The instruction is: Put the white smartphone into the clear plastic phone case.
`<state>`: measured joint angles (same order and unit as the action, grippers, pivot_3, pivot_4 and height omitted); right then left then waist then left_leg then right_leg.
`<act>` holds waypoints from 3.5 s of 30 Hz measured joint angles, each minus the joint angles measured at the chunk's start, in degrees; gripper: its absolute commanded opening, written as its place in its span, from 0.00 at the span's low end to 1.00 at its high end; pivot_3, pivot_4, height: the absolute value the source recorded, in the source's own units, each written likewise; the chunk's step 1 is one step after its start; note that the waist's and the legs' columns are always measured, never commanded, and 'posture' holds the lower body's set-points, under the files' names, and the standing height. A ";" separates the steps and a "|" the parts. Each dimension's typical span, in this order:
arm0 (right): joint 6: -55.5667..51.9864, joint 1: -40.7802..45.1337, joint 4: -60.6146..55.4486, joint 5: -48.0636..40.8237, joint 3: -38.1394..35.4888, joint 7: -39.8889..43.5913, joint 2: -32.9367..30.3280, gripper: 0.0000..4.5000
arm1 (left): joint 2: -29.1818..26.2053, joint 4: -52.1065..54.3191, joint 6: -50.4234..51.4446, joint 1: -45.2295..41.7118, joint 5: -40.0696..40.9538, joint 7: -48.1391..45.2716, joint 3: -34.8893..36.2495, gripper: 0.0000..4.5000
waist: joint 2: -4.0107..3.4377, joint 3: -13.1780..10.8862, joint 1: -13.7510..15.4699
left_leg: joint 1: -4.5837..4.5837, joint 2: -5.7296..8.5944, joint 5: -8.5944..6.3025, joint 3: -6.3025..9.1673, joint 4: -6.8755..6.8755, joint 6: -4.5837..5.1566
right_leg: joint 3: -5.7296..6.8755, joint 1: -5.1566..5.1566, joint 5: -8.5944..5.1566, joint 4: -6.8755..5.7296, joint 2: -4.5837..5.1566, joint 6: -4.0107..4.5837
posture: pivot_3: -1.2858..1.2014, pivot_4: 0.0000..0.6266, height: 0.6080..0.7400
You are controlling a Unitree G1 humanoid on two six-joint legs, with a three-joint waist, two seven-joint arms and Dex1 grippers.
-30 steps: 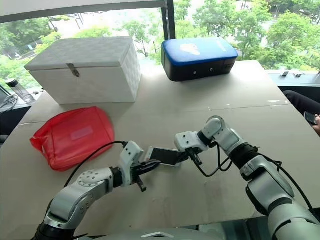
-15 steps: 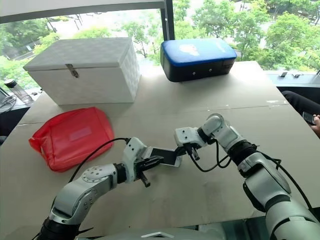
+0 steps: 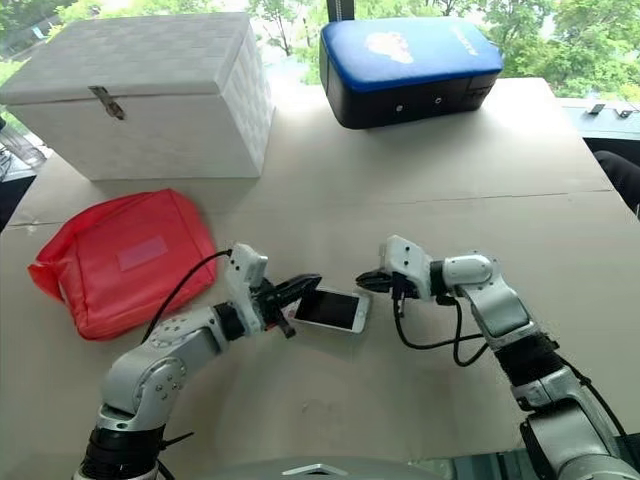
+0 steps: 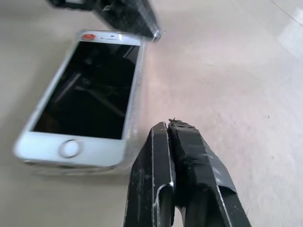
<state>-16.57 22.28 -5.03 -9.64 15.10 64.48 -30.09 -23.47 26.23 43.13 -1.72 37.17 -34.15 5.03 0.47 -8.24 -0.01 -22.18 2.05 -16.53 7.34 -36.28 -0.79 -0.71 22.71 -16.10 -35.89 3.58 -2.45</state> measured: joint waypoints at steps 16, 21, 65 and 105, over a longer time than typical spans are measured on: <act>-6.30 -6.35 -11.03 2.27 3.58 -0.72 -8.92 0.01 | -15.17 1.20 0.04 9.38 -1.78 -6.70 0.62 0.00 | 0.46 -0.48 -0.85 | 0.35 -0.04 0.00 0.00 -0.05 0.02 | 0.00 -0.28 0.12 -0.19 -0.13 -0.06 | 0.52 0.24 1.00; -1.90 0.22 -2.54 5.00 5.53 -1.98 -4.00 0.01 | -14.28 1.83 0.21 8.70 -2.46 -5.89 -1.29 0.00 | 0.48 -0.57 -1.06 | 0.53 -0.10 0.01 -0.19 -0.25 0.02 | -0.19 -0.22 0.16 -0.74 -0.24 0.00 | 0.52 0.24 1.00; -7.04 0.19 -7.17 2.76 4.10 0.35 -10.34 0.01 | -12.98 0.62 -0.93 6.16 -4.38 -6.48 -3.30 0.00 | 0.53 -0.63 0.44 | 0.38 0.06 0.01 -0.25 -1.03 0.06 | -0.16 -0.25 0.30 -1.11 -0.13 -0.07 | 0.52 0.24 1.00; -6.54 3.84 -5.19 2.39 5.26 1.39 -8.19 0.01 | -12.61 2.13 1.21 4.93 -4.19 -4.30 -3.89 0.00 | 0.64 -0.55 -0.34 | 0.45 0.07 0.02 -0.41 -1.48 0.07 | -0.21 -0.17 0.30 -1.78 -0.15 -0.07 | 0.52 0.24 1.00</act>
<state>-23.12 26.12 -10.22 -7.25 20.36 65.87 -38.27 -36.08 28.35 44.34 3.21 32.99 -38.45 1.14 1.11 -8.79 -0.35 -21.73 2.12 -16.51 6.93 -37.77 -0.72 -0.92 22.54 -15.80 -37.67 3.43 -2.52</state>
